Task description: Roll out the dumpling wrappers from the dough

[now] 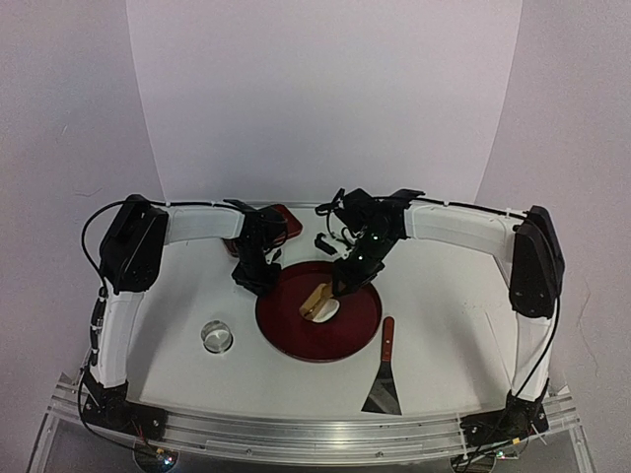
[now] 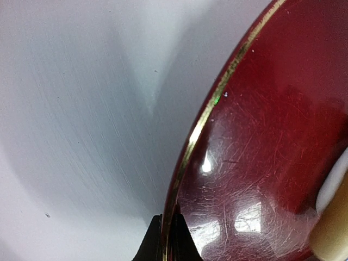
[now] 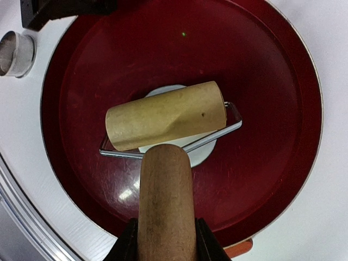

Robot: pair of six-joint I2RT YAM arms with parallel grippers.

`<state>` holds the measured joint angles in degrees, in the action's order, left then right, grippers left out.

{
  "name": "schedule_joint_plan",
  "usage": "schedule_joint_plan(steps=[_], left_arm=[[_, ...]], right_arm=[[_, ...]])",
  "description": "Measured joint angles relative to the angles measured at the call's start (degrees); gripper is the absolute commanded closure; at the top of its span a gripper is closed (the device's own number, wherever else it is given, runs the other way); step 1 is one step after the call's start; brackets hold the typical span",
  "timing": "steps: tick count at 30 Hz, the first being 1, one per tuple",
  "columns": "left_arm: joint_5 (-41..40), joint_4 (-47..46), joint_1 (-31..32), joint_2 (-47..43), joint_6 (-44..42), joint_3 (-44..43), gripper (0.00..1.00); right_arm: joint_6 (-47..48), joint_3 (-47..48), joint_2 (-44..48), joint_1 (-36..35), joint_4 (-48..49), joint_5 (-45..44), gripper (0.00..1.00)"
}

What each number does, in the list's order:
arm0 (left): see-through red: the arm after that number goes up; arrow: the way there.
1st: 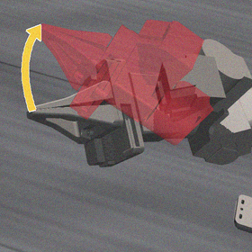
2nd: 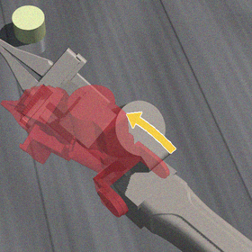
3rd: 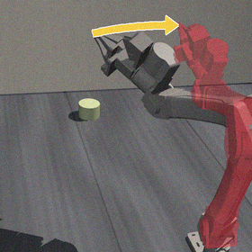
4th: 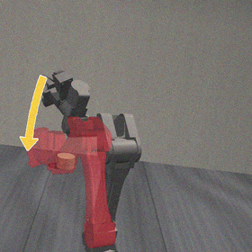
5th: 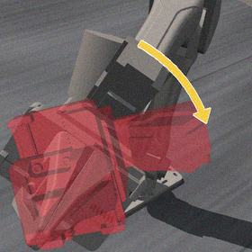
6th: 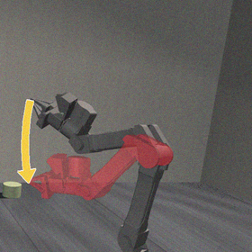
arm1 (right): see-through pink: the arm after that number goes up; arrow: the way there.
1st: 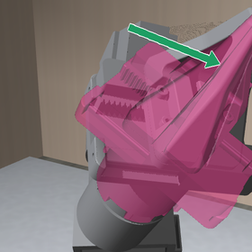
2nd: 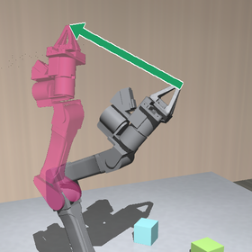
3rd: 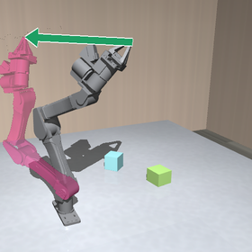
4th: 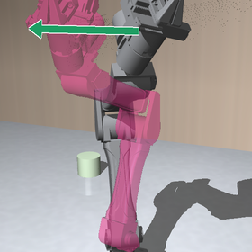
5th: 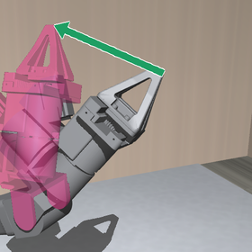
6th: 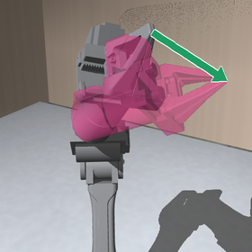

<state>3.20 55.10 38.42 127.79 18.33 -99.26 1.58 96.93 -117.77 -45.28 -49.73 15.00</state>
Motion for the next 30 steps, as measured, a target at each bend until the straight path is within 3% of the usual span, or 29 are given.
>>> schedule_joint_plan(steps=[5, 8, 18, 28, 29, 30], left_arm=[[0.46, 1.57, -0.12, 0.94, -0.36, -1.69, 1.0], [0.62, 2.1, -0.14, 1.34, -0.41, -2.29, 1.0], [1.55, 2.56, -0.18, 1.72, 0.7, -2.98, 1.0], [2.73, 0.58, -0.02, 0.31, 3.51, -0.42, 1.0], [2.75, 0.33, 0.02, 0.14, 3.85, -0.11, 1.0], [2.79, 0.15, 0.05, -0.03, 4.12, 0.14, 1.0]], right_arm=[[-1.4, -1.64, -6.61, -0.51, 13.52, 3.23, 1.0], [-1.45, -3.48, -10.85, -1.18, 15.54, 4.11, 1.0], [-2.28, 0.54, -10.47, -1.53, 10.3, 1.89, 1.0], [-7.47, 7.96, -8.67, -1.26, -5.03, -2.1, 1.0], [-7.89, 8.42, -8.1, -1.23, -6.33, -2.07, 0.99], [-8.2, 8.84, -7.57, -1.15, -7.26, -1.96, 0.92]])
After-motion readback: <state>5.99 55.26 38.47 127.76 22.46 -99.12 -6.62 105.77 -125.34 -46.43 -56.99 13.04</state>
